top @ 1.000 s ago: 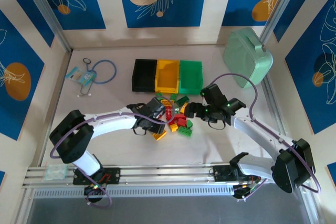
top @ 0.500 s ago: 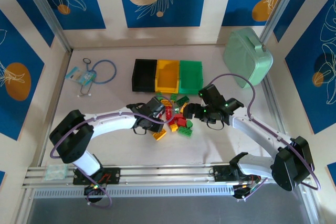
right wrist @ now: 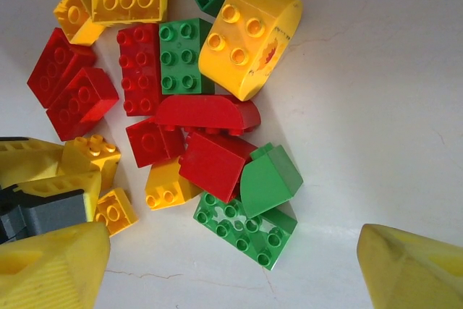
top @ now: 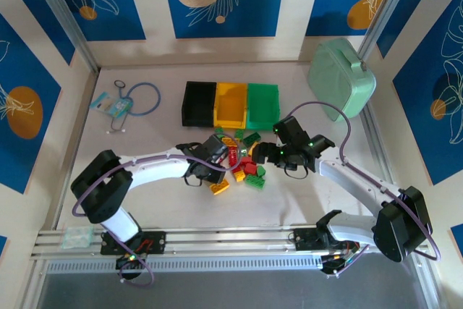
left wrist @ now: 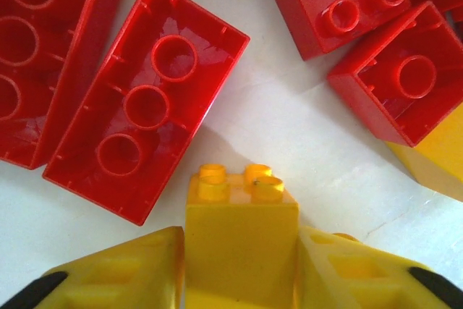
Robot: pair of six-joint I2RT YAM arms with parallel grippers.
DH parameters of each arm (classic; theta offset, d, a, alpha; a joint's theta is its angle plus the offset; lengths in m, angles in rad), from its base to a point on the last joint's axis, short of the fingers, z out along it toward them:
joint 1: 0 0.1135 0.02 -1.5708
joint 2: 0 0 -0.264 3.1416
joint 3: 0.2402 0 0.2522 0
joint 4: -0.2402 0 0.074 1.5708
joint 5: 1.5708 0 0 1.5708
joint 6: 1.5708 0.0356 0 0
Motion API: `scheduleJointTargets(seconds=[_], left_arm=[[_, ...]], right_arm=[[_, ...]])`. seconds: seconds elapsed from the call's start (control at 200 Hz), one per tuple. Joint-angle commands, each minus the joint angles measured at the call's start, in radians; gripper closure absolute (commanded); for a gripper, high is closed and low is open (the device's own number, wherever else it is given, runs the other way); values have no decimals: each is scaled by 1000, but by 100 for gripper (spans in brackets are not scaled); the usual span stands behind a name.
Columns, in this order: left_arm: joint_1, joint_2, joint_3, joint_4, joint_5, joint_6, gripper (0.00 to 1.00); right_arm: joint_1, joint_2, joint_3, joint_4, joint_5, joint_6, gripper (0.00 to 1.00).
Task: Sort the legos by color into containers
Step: Separate the lego at the bottom-center of the table, then pick up the lego from the middle-left of the table.
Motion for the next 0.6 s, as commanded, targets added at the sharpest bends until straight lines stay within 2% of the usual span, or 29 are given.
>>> scheduleJointTargets(seconds=[0.0,0.305,0.475,0.595], left_arm=[[7,2,10,-12,7,-2,64],[17,-49,132,-89,-46,48,67],[96,9,320,-112,-39,122,68],[168,116,483,-116,-20,167,69]], right_arm=[[6,3,19,-2,5,10,11],[5,-6,12,-2,17,8,11],[3,-2,13,6,8,12,12],[5,-11,7,3,5,16,12]])
